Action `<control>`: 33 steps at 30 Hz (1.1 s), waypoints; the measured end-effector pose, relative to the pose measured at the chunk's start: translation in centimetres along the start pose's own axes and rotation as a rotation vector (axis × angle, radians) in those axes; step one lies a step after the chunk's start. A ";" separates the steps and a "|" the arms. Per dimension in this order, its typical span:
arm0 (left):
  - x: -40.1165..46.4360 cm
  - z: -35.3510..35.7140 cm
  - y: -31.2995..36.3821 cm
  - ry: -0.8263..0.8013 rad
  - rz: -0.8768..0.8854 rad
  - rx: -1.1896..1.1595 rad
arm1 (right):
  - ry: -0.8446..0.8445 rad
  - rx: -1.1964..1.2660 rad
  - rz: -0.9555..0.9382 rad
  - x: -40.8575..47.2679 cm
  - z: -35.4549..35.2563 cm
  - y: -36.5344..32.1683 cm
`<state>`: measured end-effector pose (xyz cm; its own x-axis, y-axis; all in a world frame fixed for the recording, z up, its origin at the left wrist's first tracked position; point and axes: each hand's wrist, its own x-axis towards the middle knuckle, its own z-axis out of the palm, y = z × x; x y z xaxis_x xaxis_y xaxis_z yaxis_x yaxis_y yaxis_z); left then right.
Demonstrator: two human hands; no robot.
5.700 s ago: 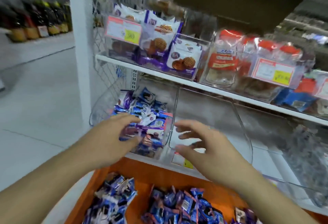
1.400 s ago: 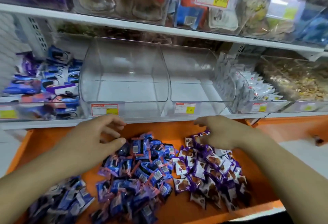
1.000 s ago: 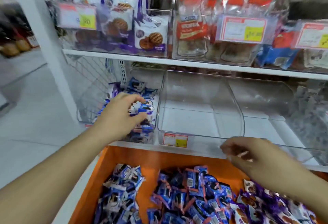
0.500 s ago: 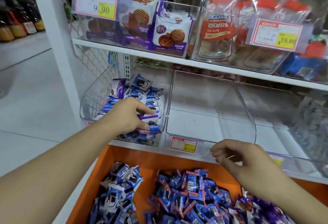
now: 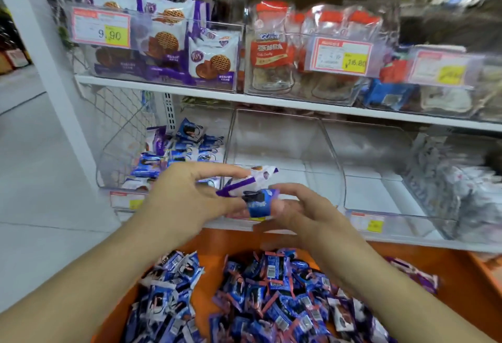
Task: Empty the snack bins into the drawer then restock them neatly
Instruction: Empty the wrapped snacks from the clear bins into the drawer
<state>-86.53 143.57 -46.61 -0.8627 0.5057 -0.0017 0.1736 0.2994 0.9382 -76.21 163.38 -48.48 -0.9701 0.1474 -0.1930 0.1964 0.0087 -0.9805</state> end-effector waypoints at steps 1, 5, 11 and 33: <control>-0.7 0.9 0.0 -0.023 0.006 -0.017 | 0.014 0.021 0.001 -0.2 0.1 0.2; -2.4 2.6 -0.7 0.054 0.004 -0.111 | 0.050 -0.001 0.037 -1.1 -1.2 1.7; -3.3 3.3 -1.6 0.100 -0.098 -0.229 | 0.049 -0.398 0.146 -1.8 -4.4 4.2; -3.3 9.4 -0.5 -0.244 -0.054 0.128 | 0.215 -1.326 0.127 -6.6 -17.6 2.0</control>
<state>-79.32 149.33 -50.30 -0.7353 0.6613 -0.1485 0.2025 0.4235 0.8830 -66.94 179.83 -48.51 -0.9177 0.3680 -0.1497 0.3896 0.9073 -0.1583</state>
